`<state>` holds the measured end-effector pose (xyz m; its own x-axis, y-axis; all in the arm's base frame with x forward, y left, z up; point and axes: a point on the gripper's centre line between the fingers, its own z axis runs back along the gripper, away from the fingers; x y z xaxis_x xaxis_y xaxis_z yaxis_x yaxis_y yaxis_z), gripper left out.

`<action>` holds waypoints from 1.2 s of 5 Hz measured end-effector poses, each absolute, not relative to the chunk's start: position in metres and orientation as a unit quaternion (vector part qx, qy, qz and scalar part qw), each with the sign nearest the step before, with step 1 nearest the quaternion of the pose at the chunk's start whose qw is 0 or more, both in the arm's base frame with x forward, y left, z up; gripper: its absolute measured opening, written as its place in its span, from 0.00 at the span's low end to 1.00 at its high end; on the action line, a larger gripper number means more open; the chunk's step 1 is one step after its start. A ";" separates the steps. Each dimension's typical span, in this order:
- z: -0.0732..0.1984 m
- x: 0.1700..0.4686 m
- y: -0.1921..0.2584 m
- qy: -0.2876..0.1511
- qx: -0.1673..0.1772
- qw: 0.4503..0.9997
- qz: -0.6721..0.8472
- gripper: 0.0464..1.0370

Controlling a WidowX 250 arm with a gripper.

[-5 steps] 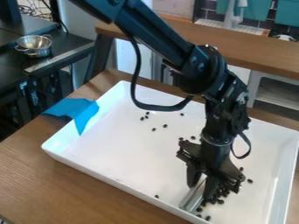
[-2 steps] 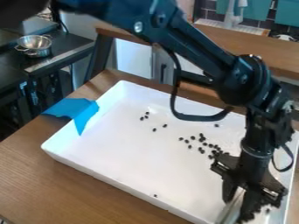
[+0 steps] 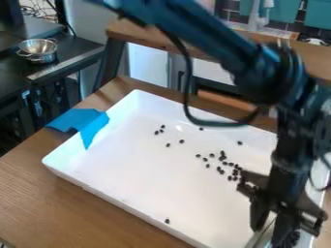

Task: Sweep into pile

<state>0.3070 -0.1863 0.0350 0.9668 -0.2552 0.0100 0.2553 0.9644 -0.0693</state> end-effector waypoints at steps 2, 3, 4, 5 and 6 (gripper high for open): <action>0.088 0.303 -0.125 -0.026 -0.062 0.990 -0.127 0.31; 0.096 0.305 -0.084 -0.012 -0.052 0.990 -0.128 0.31; 0.105 0.324 -0.033 -0.019 -0.046 0.995 -0.089 0.31; 0.093 0.343 0.000 -0.005 -0.034 0.997 -0.067 0.31; 0.087 0.361 0.041 -0.012 -0.014 0.999 -0.035 0.31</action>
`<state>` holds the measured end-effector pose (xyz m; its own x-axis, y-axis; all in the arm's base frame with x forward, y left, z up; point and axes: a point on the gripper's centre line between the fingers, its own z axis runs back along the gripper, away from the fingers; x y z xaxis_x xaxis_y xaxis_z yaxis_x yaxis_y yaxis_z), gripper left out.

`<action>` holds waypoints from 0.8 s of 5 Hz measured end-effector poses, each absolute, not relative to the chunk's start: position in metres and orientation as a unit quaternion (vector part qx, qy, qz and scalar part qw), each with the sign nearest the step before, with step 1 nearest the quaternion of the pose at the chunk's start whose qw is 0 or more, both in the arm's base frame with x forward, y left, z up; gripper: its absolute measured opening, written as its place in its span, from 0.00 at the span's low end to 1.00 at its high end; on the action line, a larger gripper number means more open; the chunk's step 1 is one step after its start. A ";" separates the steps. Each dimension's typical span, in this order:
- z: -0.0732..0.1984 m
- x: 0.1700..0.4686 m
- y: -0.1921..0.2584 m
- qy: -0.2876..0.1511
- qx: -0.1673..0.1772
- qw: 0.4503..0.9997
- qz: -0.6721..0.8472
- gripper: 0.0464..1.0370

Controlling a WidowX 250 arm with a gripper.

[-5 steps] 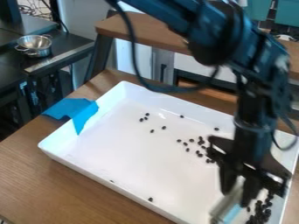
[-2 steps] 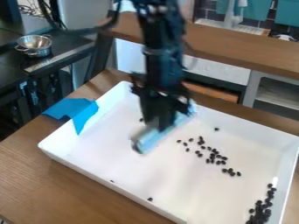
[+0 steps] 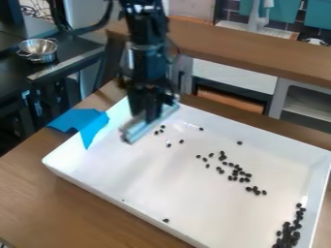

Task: Sweep into pile

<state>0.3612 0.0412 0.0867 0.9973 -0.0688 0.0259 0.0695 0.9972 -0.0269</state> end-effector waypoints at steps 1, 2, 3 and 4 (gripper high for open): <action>0.072 0.378 0.072 -0.013 0.006 1.000 -0.013 0.31; 0.058 0.395 0.097 -0.011 0.026 1.000 0.005 0.31; 0.048 0.401 0.110 -0.011 0.039 0.999 0.012 0.31; 0.039 0.410 0.114 -0.017 0.048 0.999 0.018 0.31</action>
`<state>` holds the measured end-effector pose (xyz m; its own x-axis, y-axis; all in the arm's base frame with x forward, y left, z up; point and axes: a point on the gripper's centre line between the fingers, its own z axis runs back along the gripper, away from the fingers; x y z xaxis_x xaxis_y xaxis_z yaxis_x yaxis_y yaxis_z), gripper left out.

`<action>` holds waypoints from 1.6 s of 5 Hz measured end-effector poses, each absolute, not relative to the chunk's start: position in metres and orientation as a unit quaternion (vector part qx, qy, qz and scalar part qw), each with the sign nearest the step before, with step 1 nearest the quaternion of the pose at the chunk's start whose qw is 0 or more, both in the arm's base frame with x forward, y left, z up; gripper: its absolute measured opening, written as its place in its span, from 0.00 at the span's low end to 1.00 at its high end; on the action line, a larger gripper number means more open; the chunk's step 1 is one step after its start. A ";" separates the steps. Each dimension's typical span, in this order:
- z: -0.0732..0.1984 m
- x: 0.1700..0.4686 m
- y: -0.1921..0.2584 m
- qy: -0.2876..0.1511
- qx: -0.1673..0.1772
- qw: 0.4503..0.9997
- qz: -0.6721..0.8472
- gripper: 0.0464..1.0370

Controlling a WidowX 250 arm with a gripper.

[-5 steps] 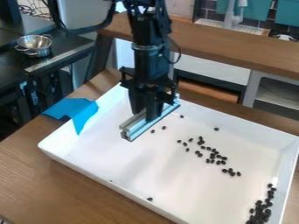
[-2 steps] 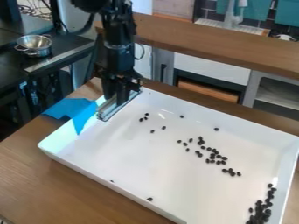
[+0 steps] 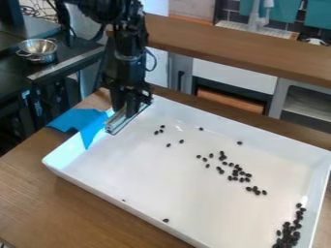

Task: Sweep into pile

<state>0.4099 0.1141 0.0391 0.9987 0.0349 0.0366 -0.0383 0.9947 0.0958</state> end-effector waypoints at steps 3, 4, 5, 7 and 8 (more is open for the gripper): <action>0.010 0.420 0.095 -0.013 0.077 0.997 0.020 0.31; 0.008 0.420 0.085 -0.012 0.074 0.997 0.018 0.31; 0.006 0.419 0.068 -0.002 0.065 0.998 0.015 0.31; 0.005 0.420 0.035 0.012 0.056 0.998 0.017 0.31; 0.004 0.422 0.016 0.010 0.055 0.998 0.014 0.31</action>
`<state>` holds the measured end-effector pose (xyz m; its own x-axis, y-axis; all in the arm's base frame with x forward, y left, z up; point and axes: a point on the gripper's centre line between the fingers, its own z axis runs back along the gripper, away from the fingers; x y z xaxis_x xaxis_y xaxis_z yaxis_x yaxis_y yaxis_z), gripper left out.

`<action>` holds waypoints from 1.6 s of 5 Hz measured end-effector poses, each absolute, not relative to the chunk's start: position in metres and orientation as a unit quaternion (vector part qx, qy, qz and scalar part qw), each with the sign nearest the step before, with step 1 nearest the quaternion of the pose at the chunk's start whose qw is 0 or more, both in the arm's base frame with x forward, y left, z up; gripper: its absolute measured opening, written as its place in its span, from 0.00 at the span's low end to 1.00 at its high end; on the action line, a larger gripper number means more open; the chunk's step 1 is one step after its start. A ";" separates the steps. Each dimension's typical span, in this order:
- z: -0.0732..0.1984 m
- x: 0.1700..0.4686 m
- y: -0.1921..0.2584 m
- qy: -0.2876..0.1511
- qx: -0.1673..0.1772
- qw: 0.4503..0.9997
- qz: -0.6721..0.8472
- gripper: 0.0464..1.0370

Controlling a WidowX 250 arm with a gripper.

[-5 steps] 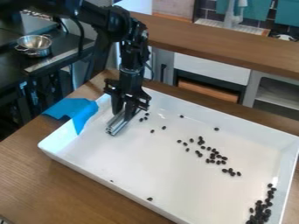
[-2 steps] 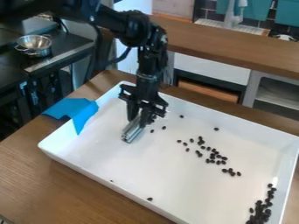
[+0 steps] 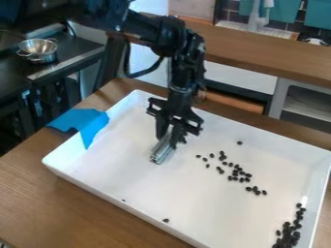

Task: Sweep into pile

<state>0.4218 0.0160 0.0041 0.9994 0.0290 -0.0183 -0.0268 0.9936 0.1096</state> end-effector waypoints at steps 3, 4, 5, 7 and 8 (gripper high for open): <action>0.002 0.401 -0.059 0.000 0.037 0.998 -0.042 0.31; 0.002 0.401 -0.064 -0.005 0.029 0.999 -0.043 0.31; 0.002 0.401 -0.070 -0.008 0.011 0.998 -0.054 0.31; 0.004 0.395 -0.095 -0.012 -0.057 0.992 -0.108 0.31; 0.006 0.387 -0.111 -0.015 -0.086 0.987 -0.136 0.31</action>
